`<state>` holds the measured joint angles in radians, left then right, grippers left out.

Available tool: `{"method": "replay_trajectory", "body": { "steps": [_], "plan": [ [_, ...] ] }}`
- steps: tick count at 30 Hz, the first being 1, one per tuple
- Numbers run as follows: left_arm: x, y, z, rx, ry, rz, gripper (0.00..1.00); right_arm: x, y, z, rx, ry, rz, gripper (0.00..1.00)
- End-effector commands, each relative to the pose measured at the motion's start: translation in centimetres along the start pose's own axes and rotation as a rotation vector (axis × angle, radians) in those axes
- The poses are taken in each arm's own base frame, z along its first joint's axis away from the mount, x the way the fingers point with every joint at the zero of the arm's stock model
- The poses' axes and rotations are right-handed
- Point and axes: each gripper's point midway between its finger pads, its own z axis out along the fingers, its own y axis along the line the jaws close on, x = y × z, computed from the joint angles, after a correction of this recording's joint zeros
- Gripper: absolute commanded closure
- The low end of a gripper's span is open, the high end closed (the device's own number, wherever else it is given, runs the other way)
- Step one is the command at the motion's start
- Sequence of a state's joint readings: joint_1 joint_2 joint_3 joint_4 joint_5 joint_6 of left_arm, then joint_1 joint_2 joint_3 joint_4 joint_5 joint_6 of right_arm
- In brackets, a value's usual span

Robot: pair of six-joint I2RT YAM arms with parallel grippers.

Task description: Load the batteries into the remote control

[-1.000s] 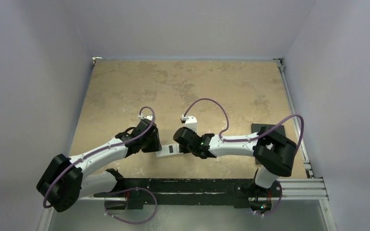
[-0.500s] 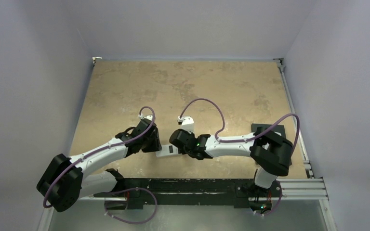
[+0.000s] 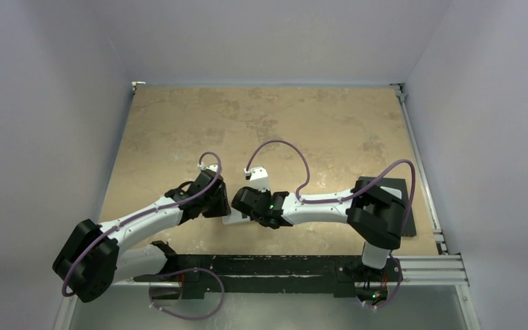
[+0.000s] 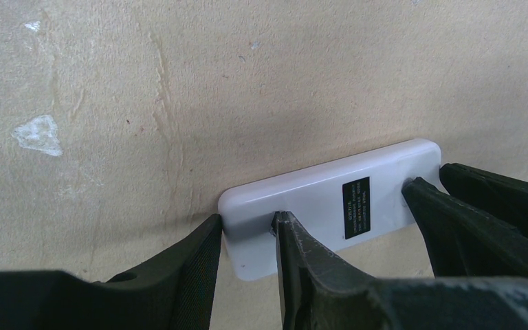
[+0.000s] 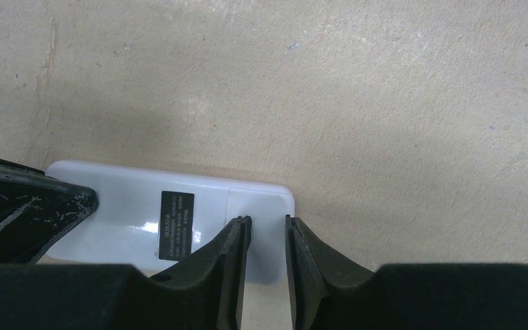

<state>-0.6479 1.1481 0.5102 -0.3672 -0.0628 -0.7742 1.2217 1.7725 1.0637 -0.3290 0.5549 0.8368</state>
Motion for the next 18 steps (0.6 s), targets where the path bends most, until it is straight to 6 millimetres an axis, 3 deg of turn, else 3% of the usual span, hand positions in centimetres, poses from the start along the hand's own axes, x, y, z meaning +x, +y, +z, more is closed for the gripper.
{"method": "replay_trajectory", "body": {
  "steps": [1,12,18],
  "plan": [
    [0.0,-1.4,0.1,0.066,0.010,-0.001,0.67,2.5,2.4,0.0,-0.087,0.089,0.001,0.66],
    [-0.4,-1.4,0.0,0.058,0.000,0.013,0.67,0.0,1.9,-1.9,-0.073,0.037,-0.003,0.62],
    [-0.9,-1.5,0.3,0.046,-0.003,0.040,0.67,-2.0,0.8,-3.8,-0.064,-0.016,-0.027,0.53]
  ]
}}
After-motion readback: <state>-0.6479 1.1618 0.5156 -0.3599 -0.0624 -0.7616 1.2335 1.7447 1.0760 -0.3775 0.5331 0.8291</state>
